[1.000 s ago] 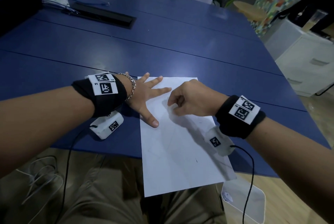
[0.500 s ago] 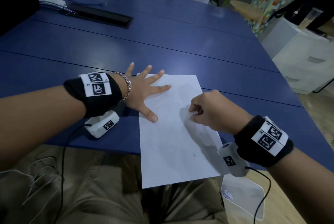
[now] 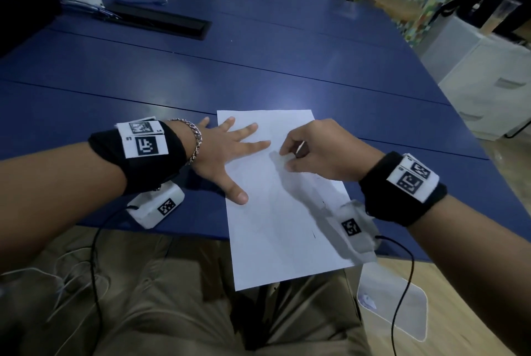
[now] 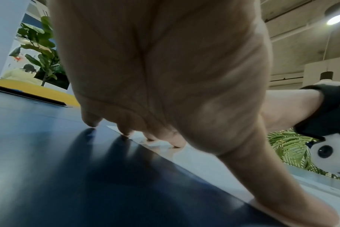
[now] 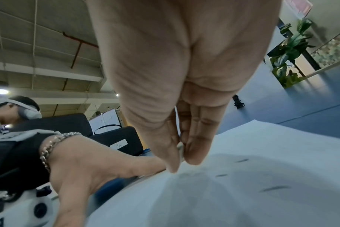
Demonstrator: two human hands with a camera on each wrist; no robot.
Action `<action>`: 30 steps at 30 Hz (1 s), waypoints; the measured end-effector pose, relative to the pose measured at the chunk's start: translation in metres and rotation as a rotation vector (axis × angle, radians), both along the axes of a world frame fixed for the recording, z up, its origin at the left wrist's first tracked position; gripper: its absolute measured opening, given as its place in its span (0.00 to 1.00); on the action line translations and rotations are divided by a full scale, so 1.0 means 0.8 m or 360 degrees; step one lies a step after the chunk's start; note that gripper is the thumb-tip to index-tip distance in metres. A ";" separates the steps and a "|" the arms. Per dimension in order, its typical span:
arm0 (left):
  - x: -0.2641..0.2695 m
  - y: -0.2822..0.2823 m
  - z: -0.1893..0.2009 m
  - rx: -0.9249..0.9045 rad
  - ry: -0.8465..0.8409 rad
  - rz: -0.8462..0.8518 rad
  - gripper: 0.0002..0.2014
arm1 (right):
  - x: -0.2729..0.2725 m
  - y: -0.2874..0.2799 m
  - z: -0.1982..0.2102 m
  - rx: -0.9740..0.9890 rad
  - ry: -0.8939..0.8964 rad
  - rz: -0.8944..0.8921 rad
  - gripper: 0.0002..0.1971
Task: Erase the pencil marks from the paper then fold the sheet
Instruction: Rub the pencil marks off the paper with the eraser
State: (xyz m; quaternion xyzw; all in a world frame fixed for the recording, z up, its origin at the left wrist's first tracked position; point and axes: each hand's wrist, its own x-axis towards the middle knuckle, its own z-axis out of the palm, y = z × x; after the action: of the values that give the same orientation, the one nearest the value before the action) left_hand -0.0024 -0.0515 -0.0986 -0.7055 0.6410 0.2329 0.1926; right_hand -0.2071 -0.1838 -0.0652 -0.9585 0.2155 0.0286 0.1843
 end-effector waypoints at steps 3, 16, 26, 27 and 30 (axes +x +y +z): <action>0.001 -0.003 -0.001 0.0009 -0.0022 0.0028 0.71 | 0.020 -0.003 -0.005 -0.0053 -0.0008 0.0010 0.10; 0.004 -0.007 -0.006 0.0021 -0.0017 0.0060 0.71 | 0.032 -0.007 -0.004 -0.0090 0.0057 0.0163 0.12; 0.004 -0.008 -0.006 0.0017 -0.0019 0.0052 0.71 | 0.029 0.001 -0.003 -0.0085 0.0086 0.0221 0.12; 0.004 -0.008 -0.006 0.0017 -0.0016 0.0054 0.71 | 0.031 -0.003 -0.004 -0.0110 0.0039 0.0157 0.12; 0.004 -0.007 -0.005 0.0024 -0.0011 0.0064 0.71 | 0.026 0.015 -0.005 -0.0133 0.0023 0.0245 0.12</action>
State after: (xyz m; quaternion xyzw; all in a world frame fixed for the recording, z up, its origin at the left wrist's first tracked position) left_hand 0.0006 -0.0572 -0.1024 -0.7176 0.6243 0.2391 0.1956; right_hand -0.1864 -0.1718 -0.0692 -0.9789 0.1436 0.0405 0.1398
